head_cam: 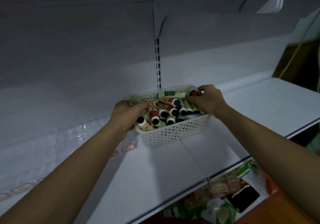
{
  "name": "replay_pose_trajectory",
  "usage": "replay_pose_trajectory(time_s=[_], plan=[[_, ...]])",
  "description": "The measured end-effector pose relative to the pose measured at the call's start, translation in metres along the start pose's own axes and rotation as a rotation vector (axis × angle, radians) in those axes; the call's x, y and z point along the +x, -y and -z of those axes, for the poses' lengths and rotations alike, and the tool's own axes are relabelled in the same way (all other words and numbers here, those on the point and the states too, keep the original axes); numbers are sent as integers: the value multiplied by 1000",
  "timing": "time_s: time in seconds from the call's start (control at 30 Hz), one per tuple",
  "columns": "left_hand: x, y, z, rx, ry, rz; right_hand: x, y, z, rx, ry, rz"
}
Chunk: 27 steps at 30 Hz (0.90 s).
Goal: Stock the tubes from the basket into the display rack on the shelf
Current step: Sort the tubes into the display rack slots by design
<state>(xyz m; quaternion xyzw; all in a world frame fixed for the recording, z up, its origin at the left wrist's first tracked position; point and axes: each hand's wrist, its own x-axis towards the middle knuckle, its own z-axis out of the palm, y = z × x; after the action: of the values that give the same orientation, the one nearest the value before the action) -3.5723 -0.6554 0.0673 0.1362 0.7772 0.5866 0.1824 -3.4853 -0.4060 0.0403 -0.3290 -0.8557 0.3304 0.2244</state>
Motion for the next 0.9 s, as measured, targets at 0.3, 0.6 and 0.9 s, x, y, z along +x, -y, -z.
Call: replay_pose_trajectory(time_s=[0.3, 0.6, 0.9], plan=[[6, 11, 15, 14, 8, 14, 6, 7, -3, -39, 3, 22], [-20, 24, 44, 337, 24, -198, -18, 32, -7, -378, -157, 286], [-35, 47, 61, 372, -21, -486, -89, 88, -27, -99, -261, 700]])
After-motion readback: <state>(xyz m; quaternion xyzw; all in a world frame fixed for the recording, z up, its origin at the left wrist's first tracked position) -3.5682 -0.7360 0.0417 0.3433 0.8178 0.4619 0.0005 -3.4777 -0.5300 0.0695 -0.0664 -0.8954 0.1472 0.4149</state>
